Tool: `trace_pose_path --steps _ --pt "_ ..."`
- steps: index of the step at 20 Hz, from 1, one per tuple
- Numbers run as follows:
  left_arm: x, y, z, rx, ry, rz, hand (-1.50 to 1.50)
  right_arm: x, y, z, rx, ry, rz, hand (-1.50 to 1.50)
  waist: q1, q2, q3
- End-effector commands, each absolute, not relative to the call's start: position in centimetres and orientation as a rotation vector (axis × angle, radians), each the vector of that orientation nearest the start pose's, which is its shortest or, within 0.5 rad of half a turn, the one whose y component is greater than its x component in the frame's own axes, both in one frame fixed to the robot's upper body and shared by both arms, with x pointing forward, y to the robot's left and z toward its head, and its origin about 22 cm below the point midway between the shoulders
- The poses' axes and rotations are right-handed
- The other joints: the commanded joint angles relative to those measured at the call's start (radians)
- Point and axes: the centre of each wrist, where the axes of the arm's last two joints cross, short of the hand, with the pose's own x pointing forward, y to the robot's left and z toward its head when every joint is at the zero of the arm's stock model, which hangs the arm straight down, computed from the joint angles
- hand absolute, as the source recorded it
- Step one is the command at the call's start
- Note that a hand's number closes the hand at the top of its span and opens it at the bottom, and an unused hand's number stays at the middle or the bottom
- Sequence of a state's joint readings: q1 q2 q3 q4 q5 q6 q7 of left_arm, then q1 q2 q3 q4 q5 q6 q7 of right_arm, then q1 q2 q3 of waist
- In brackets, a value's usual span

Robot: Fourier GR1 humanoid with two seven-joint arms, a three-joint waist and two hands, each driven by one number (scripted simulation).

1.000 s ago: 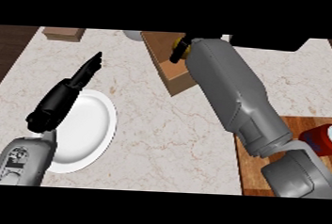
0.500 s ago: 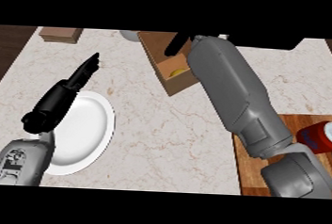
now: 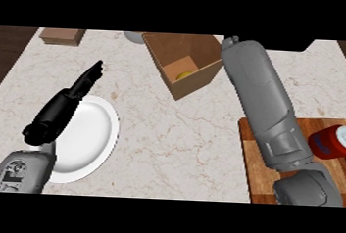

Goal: Pick the lemon from the cutting board and place it in the cardboard box

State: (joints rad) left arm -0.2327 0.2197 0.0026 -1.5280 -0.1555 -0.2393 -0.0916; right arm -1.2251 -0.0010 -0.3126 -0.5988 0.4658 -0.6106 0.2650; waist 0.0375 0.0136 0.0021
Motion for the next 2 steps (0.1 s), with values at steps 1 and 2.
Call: trace_pose_path --steps 1,2 --pt "29.0 26.2 6.5 0.081 -1.745 -0.542 0.0 45.6 -11.6 16.0 -0.528 -1.612 -0.287 -1.5 -0.005 -0.006 -0.001" --pt "29.0 26.6 4.9 0.082 -1.761 -0.548 0.0 45.4 -12.3 14.0 -0.549 -1.647 -0.257 -1.5 -0.011 -0.003 -0.002"
